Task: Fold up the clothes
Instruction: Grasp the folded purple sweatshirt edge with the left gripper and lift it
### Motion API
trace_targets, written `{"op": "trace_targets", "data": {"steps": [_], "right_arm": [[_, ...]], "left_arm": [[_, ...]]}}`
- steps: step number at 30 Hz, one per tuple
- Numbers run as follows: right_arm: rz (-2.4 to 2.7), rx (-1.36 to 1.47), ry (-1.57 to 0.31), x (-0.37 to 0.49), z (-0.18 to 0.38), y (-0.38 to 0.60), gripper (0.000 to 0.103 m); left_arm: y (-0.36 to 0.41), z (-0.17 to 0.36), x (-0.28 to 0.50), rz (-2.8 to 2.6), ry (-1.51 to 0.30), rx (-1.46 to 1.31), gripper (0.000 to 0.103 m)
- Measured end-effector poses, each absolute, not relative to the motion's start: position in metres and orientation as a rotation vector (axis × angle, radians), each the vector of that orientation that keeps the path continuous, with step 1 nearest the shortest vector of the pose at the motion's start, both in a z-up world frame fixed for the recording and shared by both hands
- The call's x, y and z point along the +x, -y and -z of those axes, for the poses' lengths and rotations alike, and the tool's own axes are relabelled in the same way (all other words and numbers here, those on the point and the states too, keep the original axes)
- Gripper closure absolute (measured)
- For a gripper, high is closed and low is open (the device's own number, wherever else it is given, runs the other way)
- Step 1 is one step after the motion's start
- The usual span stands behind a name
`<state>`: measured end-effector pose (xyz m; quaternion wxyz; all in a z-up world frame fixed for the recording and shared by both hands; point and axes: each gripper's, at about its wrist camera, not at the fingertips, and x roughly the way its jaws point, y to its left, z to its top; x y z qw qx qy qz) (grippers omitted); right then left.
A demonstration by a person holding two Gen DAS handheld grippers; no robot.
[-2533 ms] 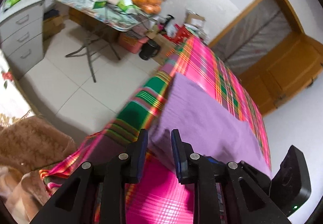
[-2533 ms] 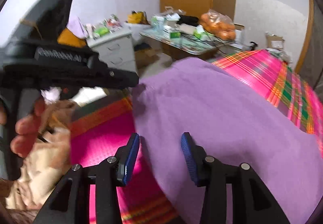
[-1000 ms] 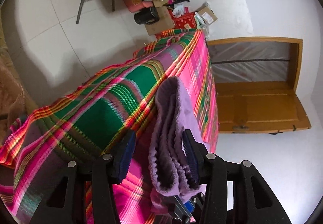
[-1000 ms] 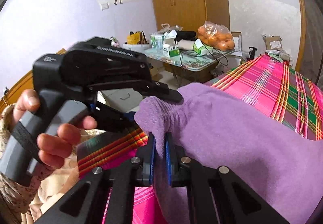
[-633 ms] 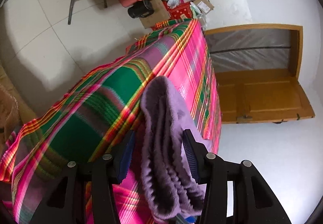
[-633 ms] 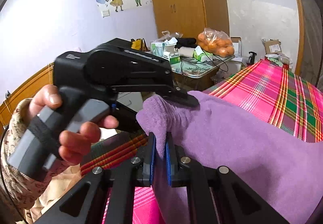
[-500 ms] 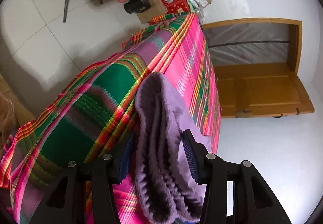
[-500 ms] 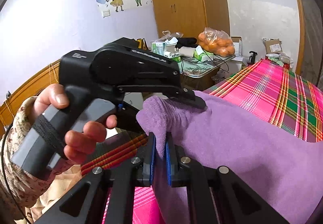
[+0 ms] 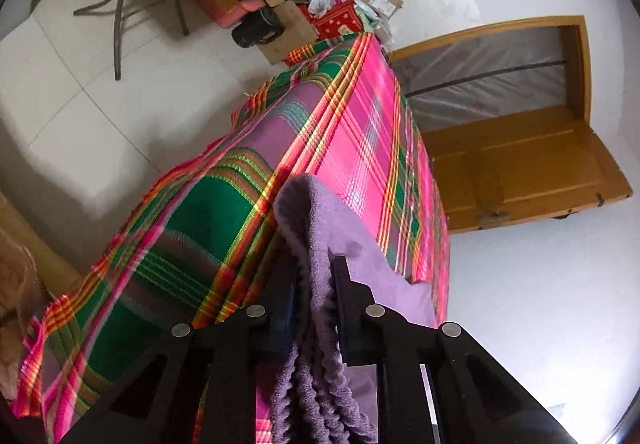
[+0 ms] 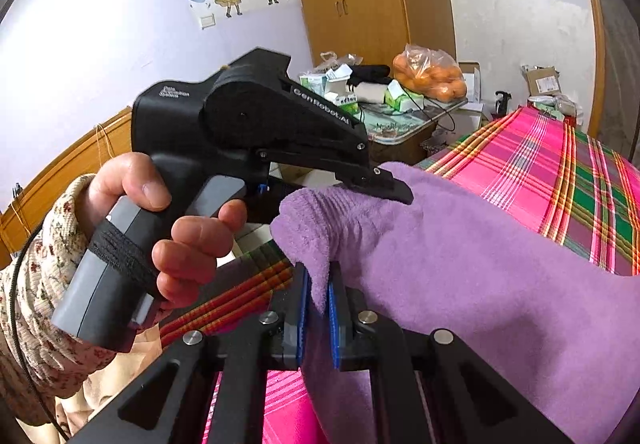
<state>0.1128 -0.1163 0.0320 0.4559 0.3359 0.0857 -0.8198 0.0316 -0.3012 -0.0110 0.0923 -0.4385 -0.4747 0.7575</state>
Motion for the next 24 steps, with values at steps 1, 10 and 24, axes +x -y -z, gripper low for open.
{"op": "trace_targets", "data": {"steps": [1, 10, 24], "right_arm": [[2.020, 0.833, -0.220, 0.114, -0.032, 0.118, 0.094], [1.992, 0.922, -0.281, 0.111, -0.021, 0.136, 0.094], [2.002, 0.899, -0.221, 0.111, -0.024, 0.124, 0.095]], "left_arm": [[0.303, 0.011, 0.031, -2.259, 1.398, -1.300, 0.088], [0.310, 0.014, 0.029, -2.349, 1.316, -1.276, 0.093], [0.301, -0.002, 0.029, -2.356, 1.303, -1.266, 0.093]]}}
